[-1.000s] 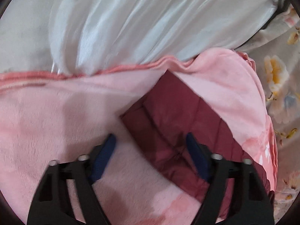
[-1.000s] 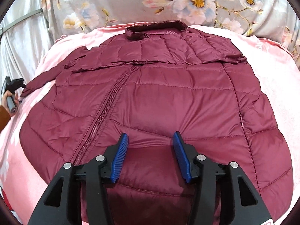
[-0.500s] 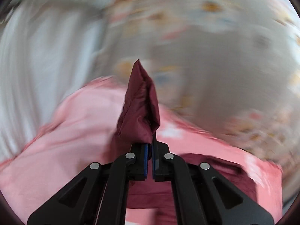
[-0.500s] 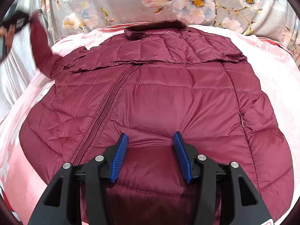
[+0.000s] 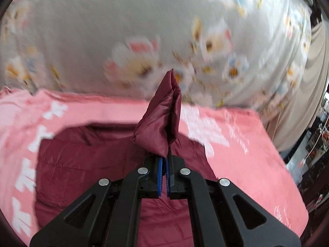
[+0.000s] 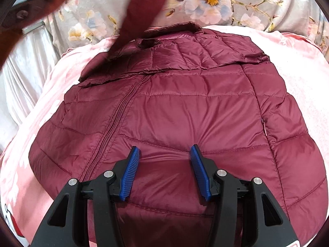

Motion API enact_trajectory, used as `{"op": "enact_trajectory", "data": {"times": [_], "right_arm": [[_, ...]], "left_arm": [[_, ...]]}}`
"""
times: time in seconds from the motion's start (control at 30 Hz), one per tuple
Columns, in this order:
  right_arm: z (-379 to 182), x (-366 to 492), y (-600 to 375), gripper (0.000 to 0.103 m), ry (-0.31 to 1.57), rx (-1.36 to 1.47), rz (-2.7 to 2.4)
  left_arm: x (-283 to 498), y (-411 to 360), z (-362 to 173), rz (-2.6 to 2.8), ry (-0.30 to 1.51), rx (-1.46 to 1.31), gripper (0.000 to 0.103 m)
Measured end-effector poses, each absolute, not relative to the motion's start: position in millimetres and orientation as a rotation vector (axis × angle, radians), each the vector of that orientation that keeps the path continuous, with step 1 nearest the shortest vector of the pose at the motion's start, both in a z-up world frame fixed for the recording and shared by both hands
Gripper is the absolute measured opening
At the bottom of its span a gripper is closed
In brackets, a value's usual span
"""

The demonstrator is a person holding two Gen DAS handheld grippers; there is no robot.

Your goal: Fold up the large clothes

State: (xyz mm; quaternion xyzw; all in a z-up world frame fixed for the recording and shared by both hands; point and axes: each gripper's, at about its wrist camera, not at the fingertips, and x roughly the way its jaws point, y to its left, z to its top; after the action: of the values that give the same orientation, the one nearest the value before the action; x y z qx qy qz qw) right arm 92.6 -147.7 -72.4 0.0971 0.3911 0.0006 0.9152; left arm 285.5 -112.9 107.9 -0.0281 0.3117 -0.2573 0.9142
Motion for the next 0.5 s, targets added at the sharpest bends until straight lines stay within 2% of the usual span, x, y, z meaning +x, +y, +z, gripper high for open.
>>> {"op": "enact_trajectory", "data": {"times": [0.13,0.27,0.3,0.33,0.37,0.4,0.43,0.5], "right_arm": [[-73,92,-150,0.051,0.801,0.218,0.01],[-73,92,-152,0.051,0.799,0.233,0.017],[-73,92,-152,0.052,0.798,0.241,0.024],[-73,91,-154,0.055,0.796,0.247,0.03],[-72,91,-155,0.056,0.792,0.254,0.031],[-71,90,-157,0.056,0.788,0.265,0.027],[-68,89,-160,0.057,0.783,0.282,0.018],[-58,87,-171,0.058,0.765,0.316,0.007]], "left_arm": [[293,-149,53,-0.506,0.753,-0.017,0.001],[290,-149,14,-0.495,0.793,-0.008,0.005],[287,-146,12,-0.504,0.788,-0.023,0.015],[284,-140,12,-0.524,0.782,-0.051,0.035],[281,-132,13,-0.543,0.773,-0.081,0.049],[276,-118,19,-0.558,0.746,-0.131,0.071],[270,-105,23,-0.562,0.714,-0.17,0.08],[264,-66,35,-0.567,0.662,-0.258,0.089]]}}
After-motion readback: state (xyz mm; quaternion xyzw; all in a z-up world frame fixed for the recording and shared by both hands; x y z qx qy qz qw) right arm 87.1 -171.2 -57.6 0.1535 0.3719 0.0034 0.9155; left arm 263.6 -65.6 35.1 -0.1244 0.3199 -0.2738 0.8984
